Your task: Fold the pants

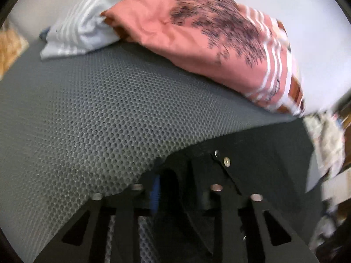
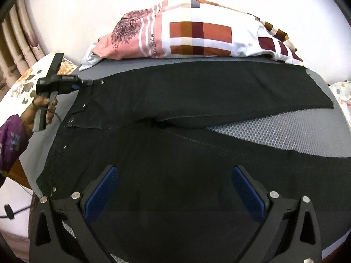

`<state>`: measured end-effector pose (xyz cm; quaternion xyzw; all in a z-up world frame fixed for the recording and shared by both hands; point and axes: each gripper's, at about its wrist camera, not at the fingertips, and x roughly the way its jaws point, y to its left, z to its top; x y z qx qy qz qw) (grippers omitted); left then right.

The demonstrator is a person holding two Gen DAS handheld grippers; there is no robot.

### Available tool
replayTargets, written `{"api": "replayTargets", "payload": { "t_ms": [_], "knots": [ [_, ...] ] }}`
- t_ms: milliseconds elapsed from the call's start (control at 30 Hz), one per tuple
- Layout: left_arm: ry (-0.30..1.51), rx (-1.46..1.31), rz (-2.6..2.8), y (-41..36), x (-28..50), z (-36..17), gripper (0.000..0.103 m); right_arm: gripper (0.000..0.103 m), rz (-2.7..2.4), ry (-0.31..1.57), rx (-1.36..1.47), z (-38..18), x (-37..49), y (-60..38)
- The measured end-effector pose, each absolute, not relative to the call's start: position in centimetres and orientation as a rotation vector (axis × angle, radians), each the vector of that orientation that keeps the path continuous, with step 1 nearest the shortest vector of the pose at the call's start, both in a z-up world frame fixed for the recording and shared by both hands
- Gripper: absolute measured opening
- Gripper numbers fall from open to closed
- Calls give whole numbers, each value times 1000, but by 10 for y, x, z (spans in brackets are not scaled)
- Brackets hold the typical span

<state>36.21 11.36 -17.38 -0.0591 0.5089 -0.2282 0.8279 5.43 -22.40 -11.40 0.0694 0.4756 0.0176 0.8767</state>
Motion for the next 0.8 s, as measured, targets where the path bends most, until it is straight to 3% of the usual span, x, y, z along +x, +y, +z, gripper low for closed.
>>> {"api": "replayTargets", "payload": {
  "t_ms": [133, 467, 667, 800],
  "knots": [
    [983, -124, -441, 108, 332, -147, 16, 103, 49, 971, 224, -106, 74, -247],
    [673, -82, -558, 92, 205, -64, 15, 103, 109, 892, 822, -108, 187, -389],
    [670, -170, -612, 92, 137, -61, 15, 101, 59, 950, 975, -141, 245, -430],
    [726, -214, -611, 90, 108, -70, 15, 89, 33, 998, 1044, -167, 269, -447]
  ]
}}
